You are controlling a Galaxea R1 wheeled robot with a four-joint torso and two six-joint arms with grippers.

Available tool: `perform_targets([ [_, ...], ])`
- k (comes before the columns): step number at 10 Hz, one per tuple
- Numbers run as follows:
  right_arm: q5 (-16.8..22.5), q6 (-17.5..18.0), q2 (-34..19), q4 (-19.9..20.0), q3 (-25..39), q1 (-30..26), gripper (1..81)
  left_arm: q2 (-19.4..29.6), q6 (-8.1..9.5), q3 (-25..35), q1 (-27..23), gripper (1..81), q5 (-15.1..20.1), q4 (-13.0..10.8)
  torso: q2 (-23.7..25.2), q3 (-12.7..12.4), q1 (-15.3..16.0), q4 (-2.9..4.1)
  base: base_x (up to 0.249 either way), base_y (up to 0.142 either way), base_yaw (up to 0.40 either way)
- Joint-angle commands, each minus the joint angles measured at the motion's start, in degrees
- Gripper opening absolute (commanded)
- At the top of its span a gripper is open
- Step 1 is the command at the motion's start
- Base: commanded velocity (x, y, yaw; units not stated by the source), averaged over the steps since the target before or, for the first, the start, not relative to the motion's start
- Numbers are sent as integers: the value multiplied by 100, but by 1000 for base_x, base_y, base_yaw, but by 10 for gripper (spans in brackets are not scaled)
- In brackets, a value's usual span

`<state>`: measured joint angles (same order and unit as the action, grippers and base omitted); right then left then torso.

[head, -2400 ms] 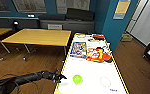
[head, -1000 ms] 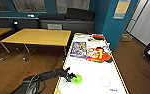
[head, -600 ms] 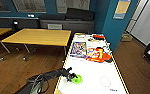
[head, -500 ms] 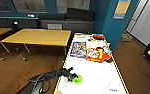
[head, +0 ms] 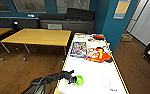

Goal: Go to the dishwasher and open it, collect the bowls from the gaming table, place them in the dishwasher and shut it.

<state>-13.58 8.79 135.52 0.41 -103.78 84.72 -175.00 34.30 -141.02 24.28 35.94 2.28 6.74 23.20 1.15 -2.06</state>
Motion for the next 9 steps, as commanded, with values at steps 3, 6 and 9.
perform_targets([
  [3, 339, 8, -312, -15, 104, -118, 10, 822, 145, 2247, -1447, 10, 458, -175, 0, 0, 0, 0, 0, 0, 0],
  [6, 330, 0, -453, -32, 271, -74, 10, 2219, 243, 4166, -1580, 10, 388, -351, 0, 0, 0, 0, 0, 0, 0],
  [9, 338, -8, -419, -94, 333, -74, 10, 3801, 314, 5915, -1378, 10, 196, -535, 0, 0, 0, 0, 0, 0, 0],
])
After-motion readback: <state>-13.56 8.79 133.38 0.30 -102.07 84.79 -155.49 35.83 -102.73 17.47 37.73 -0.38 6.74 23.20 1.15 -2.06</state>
